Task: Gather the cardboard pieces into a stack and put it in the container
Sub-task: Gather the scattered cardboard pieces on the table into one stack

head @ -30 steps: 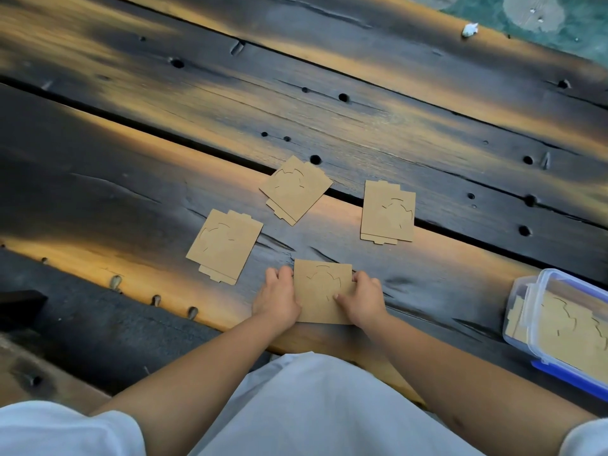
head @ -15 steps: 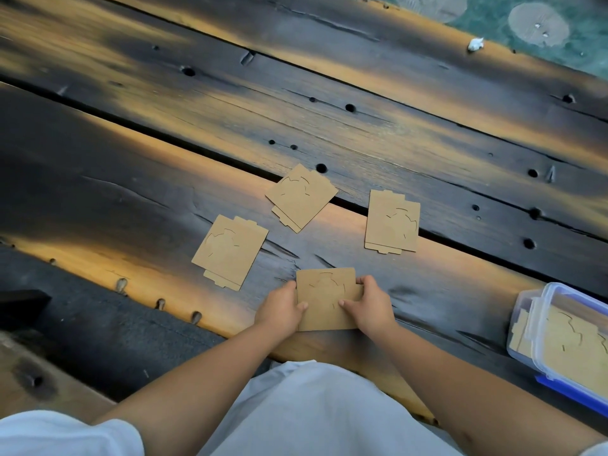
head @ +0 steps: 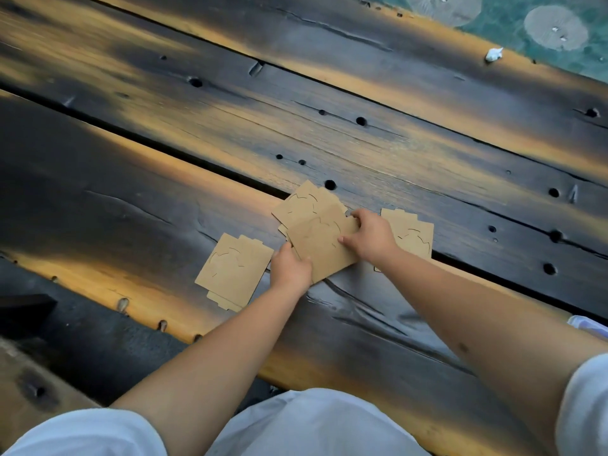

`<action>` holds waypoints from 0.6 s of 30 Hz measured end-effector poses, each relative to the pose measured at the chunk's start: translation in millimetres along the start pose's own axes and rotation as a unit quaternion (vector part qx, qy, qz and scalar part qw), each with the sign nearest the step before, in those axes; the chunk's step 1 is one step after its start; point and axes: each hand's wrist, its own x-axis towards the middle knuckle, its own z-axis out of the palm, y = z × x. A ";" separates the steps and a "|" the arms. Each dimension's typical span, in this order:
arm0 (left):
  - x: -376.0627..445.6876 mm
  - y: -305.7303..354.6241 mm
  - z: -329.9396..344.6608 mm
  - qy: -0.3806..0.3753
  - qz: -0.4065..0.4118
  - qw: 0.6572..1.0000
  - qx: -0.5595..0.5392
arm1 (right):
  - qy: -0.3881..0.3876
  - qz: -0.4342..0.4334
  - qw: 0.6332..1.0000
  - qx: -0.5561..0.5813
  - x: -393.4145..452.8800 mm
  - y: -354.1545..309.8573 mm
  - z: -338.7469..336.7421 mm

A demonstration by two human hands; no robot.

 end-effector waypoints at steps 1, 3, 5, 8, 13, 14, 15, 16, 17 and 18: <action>4.8 6.0 -1.2 0.006 -0.013 1.000 -0.023 | 0.000 -0.014 1.000 -0.013 10.8 -5.6 -1.9; 12.7 16.0 -2.9 0.013 -0.046 0.995 -0.082 | 0.004 -0.036 0.999 -0.036 29.7 -15.8 -3.8; 18.6 24.6 -3.7 0.013 -0.071 0.991 -0.109 | 0.002 -0.062 0.996 -0.062 45.7 -24.0 -3.9; 25.1 35.0 -5.5 0.012 -0.100 0.991 -0.086 | -0.013 -0.094 0.991 -0.097 64.0 -32.0 -0.9; 32.6 38.2 -6.8 0.009 -0.120 0.990 -0.077 | -0.036 -0.105 0.987 -0.116 81.1 -35.9 7.7; 34.7 37.8 -6.4 0.007 -0.113 0.990 -0.080 | -0.040 -0.103 0.987 -0.118 83.4 -35.8 9.2; 36.0 37.3 -6.3 0.007 -0.106 0.991 -0.083 | -0.046 -0.099 0.986 -0.123 85.3 -34.9 10.6; 36.7 36.8 -6.3 0.007 -0.100 0.991 -0.084 | -0.054 -0.093 0.986 -0.130 86.2 -33.3 12.1; 37.0 35.7 -6.2 0.008 -0.095 0.992 -0.081 | -0.062 -0.083 0.985 -0.136 86.4 -31.2 13.8; 37.6 34.1 -5.9 0.009 -0.094 0.993 -0.076 | -0.068 -0.071 0.985 -0.142 86.3 -28.9 15.5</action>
